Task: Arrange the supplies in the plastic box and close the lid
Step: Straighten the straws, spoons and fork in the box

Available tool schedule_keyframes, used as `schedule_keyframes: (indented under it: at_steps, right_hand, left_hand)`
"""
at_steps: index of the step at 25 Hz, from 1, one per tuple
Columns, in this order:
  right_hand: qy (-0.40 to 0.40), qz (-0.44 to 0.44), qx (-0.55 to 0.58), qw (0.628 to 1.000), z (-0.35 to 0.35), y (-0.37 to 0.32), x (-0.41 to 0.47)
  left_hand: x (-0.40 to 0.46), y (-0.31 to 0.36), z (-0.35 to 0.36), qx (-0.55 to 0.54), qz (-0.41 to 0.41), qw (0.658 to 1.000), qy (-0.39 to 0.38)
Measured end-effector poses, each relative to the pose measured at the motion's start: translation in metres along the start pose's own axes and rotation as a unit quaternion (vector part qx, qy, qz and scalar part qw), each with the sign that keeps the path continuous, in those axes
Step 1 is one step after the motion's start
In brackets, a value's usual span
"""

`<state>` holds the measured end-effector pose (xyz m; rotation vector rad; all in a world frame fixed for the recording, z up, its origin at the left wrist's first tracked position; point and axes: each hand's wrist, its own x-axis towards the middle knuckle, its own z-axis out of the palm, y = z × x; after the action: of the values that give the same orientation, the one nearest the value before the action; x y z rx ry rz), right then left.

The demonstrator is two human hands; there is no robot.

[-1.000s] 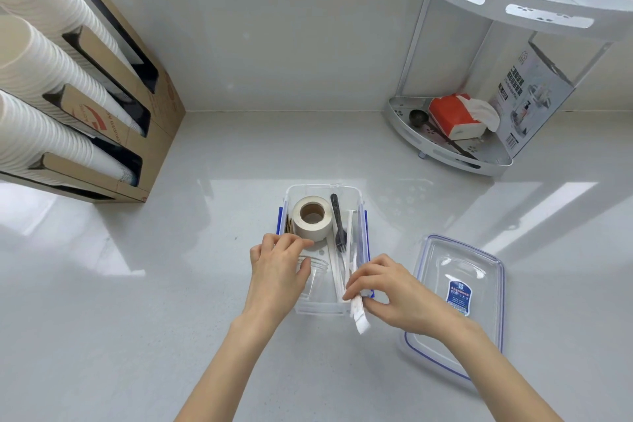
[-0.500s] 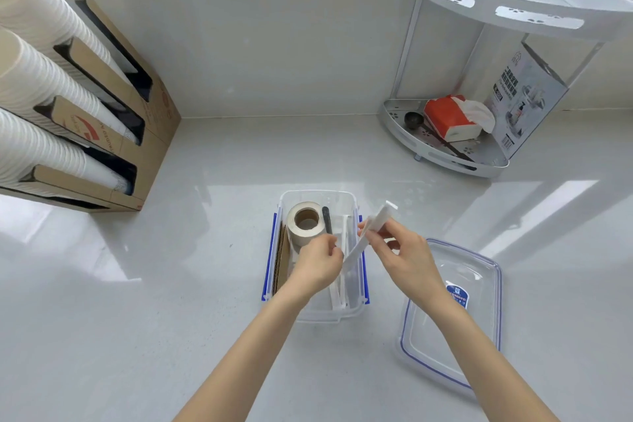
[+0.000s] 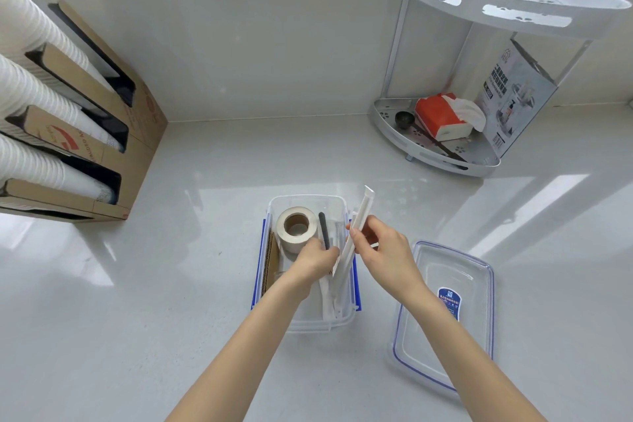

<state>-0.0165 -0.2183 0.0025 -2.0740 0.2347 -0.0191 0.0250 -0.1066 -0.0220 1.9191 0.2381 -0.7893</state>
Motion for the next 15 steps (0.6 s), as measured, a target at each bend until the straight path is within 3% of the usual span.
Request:
schedule_keyframes:
  at_steps: [5, 11, 15]
  right_hand:
    - [-0.007, 0.008, 0.001, 1.000, 0.001, 0.003, -0.002]
    - [-0.001, 0.023, -0.004, 1.000, 0.000, 0.008, 0.001]
    - [-0.052, 0.082, -0.012, 0.995, 0.007, 0.012, 0.001]
  left_hand:
    - [0.002, -0.004, 0.004, 0.036, 0.002, 0.999, 0.002]
    - [0.004, 0.003, -0.002, -0.060, -0.047, 0.997, -0.004]
    - [0.013, 0.004, -0.005, -0.125, -0.081, 0.988, -0.031]
